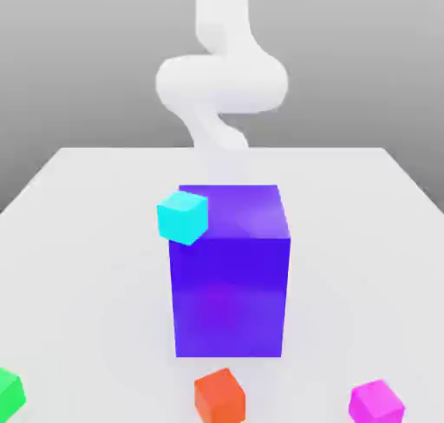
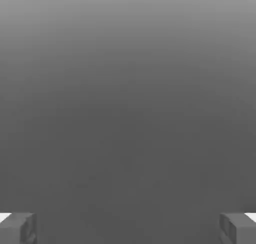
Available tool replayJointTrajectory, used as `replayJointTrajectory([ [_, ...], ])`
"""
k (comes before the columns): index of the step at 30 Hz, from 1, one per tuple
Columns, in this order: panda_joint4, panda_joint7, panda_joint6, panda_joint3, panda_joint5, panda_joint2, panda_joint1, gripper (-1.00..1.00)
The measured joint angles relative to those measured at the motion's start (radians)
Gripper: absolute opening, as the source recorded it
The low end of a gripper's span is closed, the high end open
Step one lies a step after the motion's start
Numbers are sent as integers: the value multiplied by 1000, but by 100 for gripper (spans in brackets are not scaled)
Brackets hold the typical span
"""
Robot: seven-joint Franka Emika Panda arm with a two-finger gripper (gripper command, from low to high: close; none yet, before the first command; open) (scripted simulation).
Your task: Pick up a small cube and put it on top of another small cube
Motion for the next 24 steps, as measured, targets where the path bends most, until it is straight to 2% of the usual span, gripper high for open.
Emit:
replayJointTrajectory([
  [13,5,73,138,133,-88,477,19,0],
  [24,9,132,254,185,-161,875,96,0],
])
